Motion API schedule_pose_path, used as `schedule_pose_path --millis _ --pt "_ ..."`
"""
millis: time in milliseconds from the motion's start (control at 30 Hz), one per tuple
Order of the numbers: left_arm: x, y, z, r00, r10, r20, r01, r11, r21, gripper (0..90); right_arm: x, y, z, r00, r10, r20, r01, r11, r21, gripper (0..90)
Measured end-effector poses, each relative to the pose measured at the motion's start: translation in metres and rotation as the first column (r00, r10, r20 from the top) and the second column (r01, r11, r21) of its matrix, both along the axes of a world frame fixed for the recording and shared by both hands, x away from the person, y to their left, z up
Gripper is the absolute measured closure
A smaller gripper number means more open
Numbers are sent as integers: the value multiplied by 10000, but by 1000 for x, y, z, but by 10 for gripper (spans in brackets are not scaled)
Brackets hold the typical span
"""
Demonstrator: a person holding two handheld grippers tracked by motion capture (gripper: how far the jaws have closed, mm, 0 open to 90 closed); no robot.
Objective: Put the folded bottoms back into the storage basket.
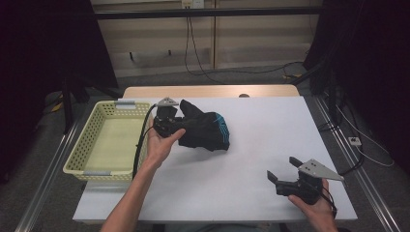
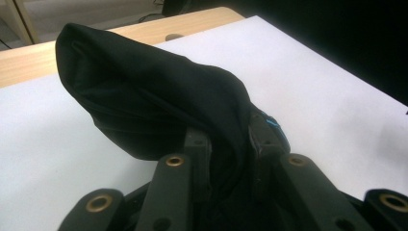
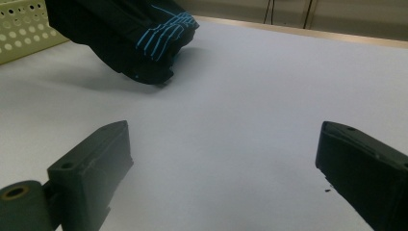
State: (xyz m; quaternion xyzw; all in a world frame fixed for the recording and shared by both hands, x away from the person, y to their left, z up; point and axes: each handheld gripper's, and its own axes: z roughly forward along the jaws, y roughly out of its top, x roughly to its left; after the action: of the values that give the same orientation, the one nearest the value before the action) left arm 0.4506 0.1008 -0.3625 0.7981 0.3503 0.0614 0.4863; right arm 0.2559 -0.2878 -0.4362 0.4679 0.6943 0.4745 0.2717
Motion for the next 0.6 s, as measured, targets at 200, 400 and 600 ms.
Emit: schedule_pose_path --millis 200,400,600 --pt "-2 3 5 9999 -42 92 42 10000 -42 752 0 0 0 10000 11 -8 -11 10000 -7 52" --pt "-6 3 11 9996 -152 221 153 9999 -65 752 0 0 0 10000 19 -9 -19 10000 -11 53" --pt "-9 5 18 9989 -258 403 265 9995 -184 753 0 0 0 10000 25 -21 -25 10000 -27 52"
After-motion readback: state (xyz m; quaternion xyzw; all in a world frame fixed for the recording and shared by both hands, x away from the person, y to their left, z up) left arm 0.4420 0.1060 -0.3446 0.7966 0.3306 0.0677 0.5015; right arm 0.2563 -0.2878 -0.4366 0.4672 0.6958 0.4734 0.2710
